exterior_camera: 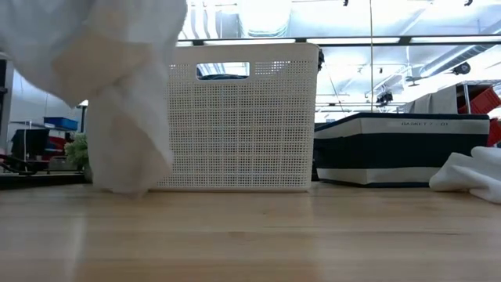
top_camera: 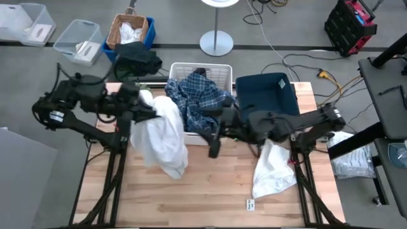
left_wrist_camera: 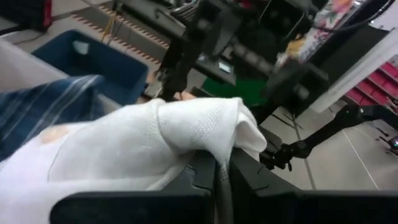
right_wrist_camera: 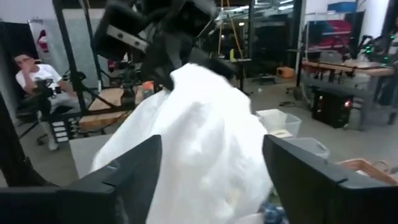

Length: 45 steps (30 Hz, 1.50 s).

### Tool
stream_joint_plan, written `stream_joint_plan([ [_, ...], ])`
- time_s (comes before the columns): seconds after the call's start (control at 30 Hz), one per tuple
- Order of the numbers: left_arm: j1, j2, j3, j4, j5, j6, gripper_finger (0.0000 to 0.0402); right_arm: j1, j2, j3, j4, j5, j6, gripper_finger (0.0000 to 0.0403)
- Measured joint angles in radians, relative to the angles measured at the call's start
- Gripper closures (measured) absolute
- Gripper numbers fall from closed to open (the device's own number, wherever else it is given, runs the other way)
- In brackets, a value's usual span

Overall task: Sort clothes
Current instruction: Put the left white shirt into the blue bin

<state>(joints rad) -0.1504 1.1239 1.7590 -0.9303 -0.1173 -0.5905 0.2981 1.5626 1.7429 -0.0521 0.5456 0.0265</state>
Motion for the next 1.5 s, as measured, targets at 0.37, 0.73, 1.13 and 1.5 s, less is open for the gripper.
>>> stream_joint_plan([
  [0.37,-0.036,0.222,0.123,0.232,0.017,0.097,0.0401,-0.028,0.257,0.311,-0.203,-0.029,0.07,0.0041],
  [0.73,-0.074,0.44,0.532,-0.035,0.04,0.132,0.0317,-0.026,0.327,0.443,-0.208,-0.03,-0.062,0.0366],
  [1.13,-0.071,0.312,0.517,-0.051,0.004,0.171,0.0115,-0.019,0.162,0.442,-0.304,0.082,-0.086,0.0387],
  [1.5,-0.07,0.226,0.524,-0.057,-0.02,0.174,0.0096,0.016,-0.084,0.444,-0.219,0.429,-0.412,0.0387],
])
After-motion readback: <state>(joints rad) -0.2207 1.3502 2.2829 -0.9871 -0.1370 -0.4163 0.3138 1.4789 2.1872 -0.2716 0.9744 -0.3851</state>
